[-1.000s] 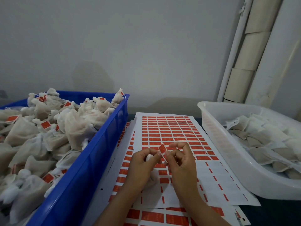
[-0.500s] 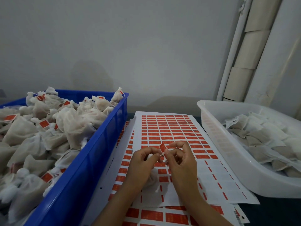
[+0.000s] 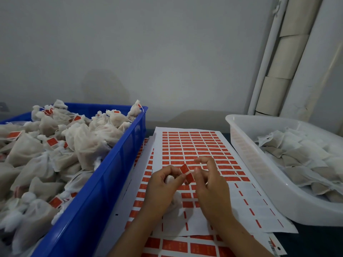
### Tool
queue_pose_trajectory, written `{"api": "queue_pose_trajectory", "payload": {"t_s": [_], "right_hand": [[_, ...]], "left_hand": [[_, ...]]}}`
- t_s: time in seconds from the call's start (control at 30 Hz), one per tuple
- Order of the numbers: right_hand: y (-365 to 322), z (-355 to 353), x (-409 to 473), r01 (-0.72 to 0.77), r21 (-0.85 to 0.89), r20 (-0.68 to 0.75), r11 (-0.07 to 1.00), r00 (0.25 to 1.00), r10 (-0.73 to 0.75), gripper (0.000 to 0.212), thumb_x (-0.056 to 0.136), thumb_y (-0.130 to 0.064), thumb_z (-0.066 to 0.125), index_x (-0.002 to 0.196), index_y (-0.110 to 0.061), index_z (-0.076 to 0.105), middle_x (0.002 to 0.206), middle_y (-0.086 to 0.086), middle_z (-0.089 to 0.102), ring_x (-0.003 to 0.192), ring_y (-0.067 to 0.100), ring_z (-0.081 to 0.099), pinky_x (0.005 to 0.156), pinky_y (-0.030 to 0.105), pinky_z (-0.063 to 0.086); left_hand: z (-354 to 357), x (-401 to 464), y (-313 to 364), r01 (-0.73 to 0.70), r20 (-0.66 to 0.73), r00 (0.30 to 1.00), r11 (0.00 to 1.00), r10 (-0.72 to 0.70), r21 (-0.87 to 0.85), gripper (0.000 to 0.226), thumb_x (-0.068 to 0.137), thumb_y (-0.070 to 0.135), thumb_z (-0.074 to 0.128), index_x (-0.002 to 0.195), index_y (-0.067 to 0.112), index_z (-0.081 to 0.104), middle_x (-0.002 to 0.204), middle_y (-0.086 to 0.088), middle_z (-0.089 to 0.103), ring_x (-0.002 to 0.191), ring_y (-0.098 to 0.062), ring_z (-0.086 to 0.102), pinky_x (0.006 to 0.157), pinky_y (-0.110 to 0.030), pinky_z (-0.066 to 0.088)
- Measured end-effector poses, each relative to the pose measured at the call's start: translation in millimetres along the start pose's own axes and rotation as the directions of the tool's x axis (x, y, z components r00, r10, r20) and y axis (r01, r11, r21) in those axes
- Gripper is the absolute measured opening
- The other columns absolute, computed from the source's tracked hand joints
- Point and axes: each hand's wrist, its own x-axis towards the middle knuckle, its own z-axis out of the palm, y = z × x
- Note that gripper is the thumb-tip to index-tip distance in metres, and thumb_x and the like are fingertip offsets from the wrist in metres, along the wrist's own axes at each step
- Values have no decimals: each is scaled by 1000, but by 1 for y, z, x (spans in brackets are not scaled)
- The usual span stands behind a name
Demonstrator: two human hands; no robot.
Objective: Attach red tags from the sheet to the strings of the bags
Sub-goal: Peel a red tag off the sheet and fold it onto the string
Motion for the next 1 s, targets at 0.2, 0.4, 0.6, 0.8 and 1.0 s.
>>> {"api": "queue_pose_trajectory", "payload": {"t_s": [0.2, 0.4, 0.6, 0.8, 1.0], "right_hand": [[8, -7, 8, -105, 79, 97, 991, 991, 97, 20, 92, -42, 35, 99, -33, 51, 94, -21, 59, 83, 6, 61, 84, 21, 51], [13, -3, 8, -165, 209, 246, 964, 963, 111, 20, 95, -34, 42, 79, -28, 53, 82, -11, 60, 80, 10, 59, 78, 14, 45], [13, -5, 10, -100, 272, 173, 957, 983, 53, 18, 94, -26, 46, 80, -19, 56, 80, -3, 63, 78, 14, 61, 76, 16, 49], [10, -5, 8, 12, 252, 114, 968, 993, -42, 19, 93, -22, 49, 74, -24, 53, 73, -10, 58, 75, 0, 55, 70, 3, 42], [10, -4, 7, 41, 225, 95, 973, 993, -64, 17, 92, -24, 49, 75, -25, 53, 75, -10, 58, 75, 5, 56, 69, 4, 42]], "left_hand": [[-2, 1, -2, 39, -20, 999, 999, -39, -24, 12, 88, 21, 59, 76, 21, 63, 74, 11, 66, 79, -4, 62, 65, -10, 48], [-2, 1, -2, 40, -9, 999, 999, -40, -17, 13, 88, 21, 58, 76, 21, 63, 72, 15, 64, 76, -1, 61, 63, -10, 47], [-1, 1, -3, 29, 14, 999, 999, -29, 37, 15, 88, 21, 59, 73, 24, 61, 67, 20, 62, 71, 4, 59, 59, -11, 44], [-2, 3, -6, -9, -15, 1000, 998, 10, 60, 12, 84, 30, 63, 74, 24, 61, 71, 12, 64, 74, -6, 62, 69, -16, 50], [-2, 3, -7, -25, -30, 999, 997, 27, 66, 12, 83, 32, 63, 73, 26, 61, 73, 11, 66, 75, -5, 63, 70, -15, 50]]}}
